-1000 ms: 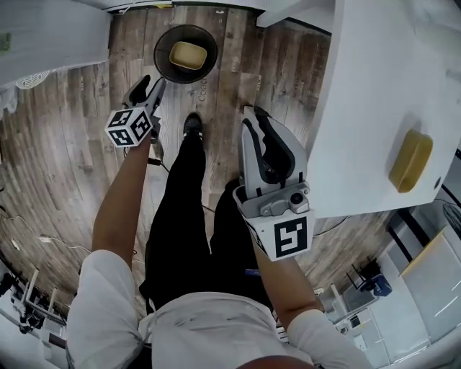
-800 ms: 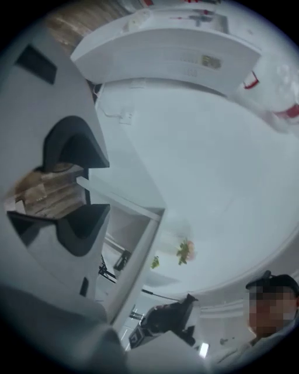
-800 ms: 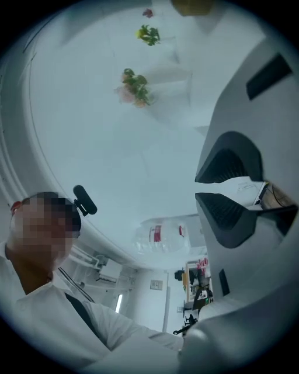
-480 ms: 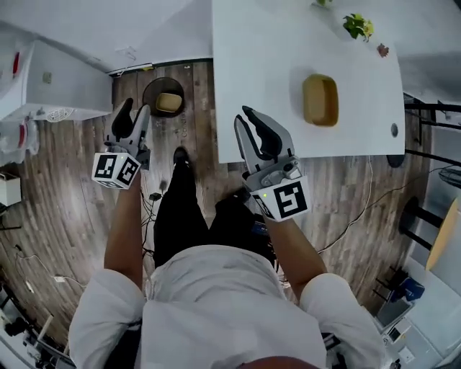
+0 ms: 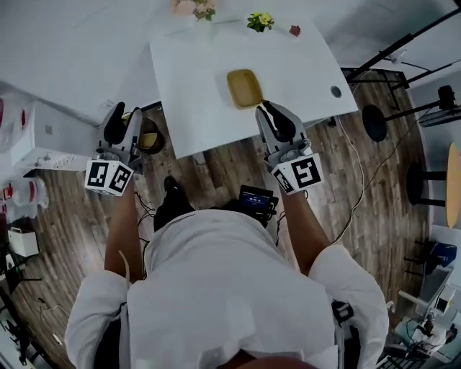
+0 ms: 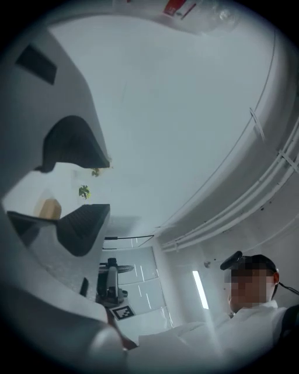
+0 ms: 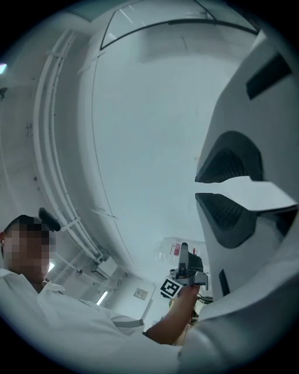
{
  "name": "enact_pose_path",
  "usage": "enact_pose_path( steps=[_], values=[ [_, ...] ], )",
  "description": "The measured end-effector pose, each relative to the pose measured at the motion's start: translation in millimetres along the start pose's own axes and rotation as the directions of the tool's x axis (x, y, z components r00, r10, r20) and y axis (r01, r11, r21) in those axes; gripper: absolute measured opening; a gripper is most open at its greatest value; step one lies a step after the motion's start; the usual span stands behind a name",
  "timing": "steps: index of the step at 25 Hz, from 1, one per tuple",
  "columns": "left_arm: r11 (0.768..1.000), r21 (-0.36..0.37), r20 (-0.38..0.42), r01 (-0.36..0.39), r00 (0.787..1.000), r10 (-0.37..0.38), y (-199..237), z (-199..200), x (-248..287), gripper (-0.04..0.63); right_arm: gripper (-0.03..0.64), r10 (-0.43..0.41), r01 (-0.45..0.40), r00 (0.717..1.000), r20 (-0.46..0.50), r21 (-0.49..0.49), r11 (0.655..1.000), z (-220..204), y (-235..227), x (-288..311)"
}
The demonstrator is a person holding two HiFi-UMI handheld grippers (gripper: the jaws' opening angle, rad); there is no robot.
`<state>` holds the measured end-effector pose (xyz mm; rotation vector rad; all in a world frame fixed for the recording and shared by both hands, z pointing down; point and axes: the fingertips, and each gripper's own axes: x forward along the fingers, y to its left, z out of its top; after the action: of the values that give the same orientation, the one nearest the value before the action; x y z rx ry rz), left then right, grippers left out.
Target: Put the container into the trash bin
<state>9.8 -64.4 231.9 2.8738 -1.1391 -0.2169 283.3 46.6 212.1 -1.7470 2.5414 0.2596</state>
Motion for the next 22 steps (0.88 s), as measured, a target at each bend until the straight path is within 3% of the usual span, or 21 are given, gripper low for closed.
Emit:
enact_pose_path(
  steps=[3,7,18,22],
  values=[
    [0.999,0.007,0.022,0.048,0.999,-0.048,-40.4,16.4,10.3,0.196,0.085,-0.051,0.051,0.999,0.010,-0.002,0.999,12.2,-23.1,-47.4],
    [0.996,-0.014,-0.021,0.084,0.996,-0.085,-92.1,0.6,20.0,0.191,0.149,-0.102,0.102,0.995,-0.008,0.009,0.995,11.3,-42.2,-105.4],
    [0.971,-0.033,-0.079,0.238,0.968,-0.240,-199.3,-23.7,48.6,0.192,0.149,-0.283,0.283,0.959,-0.006,0.031,0.959,12.6,-83.5,-221.1],
    [0.949,-0.117,-0.092,0.294,0.948,-0.305,-225.7,-33.1,59.7,0.191,0.149,-0.330,0.330,0.944,-0.011,-0.009,0.944,10.0,-92.1,-249.6]
  ],
)
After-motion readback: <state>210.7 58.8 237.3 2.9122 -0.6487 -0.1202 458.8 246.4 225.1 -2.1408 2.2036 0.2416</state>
